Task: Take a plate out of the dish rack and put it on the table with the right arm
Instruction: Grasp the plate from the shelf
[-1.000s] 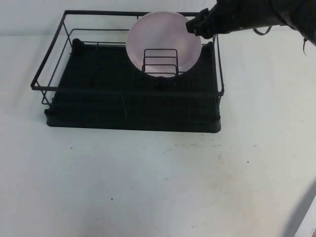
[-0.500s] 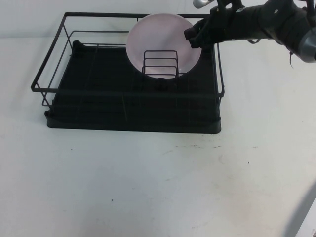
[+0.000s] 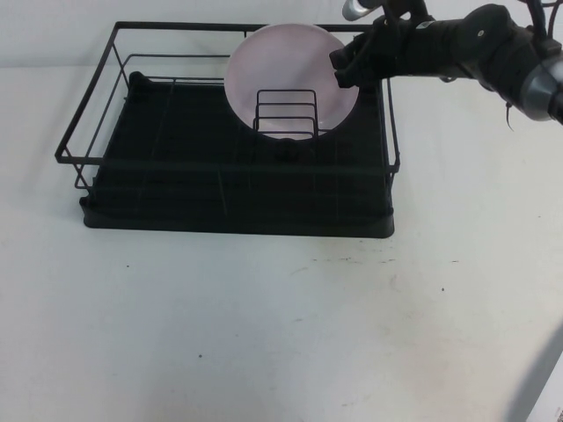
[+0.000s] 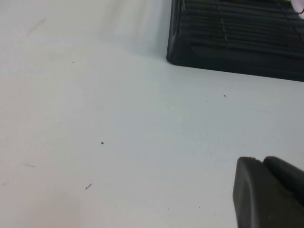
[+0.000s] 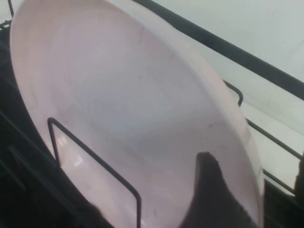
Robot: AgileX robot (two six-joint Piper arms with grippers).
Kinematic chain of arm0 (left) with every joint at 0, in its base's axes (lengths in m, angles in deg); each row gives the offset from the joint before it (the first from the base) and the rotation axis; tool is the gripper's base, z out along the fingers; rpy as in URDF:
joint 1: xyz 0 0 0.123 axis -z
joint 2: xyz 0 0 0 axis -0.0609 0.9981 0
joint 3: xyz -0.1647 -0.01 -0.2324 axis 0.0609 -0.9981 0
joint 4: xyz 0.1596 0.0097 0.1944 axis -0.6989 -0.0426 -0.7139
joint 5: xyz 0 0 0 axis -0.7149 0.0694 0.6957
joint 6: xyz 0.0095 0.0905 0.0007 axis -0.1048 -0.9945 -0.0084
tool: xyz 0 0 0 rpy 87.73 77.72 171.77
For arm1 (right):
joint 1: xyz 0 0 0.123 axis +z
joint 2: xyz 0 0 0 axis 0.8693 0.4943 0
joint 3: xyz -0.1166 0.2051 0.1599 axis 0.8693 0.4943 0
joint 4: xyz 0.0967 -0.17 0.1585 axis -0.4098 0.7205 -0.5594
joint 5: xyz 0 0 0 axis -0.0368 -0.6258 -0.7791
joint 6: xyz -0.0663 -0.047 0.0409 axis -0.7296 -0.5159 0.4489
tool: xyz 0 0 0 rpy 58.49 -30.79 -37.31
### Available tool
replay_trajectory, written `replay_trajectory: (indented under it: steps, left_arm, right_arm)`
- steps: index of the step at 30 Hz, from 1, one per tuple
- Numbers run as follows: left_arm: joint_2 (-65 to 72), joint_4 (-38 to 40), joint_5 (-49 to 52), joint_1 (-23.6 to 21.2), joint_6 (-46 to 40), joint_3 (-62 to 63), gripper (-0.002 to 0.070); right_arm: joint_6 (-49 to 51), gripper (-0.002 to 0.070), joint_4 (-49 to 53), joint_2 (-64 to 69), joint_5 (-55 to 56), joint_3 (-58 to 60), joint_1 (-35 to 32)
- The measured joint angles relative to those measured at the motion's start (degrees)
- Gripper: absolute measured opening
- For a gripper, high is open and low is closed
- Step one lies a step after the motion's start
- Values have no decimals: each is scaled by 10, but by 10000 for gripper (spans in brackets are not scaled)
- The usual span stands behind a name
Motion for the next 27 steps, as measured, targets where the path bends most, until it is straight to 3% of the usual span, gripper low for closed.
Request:
replay_trajectory:
  steps: [27]
  left_arm:
    - [0,0,0,0,0,0,-4]
  right_arm:
    - [-30,339,-26,24,54,0,0]
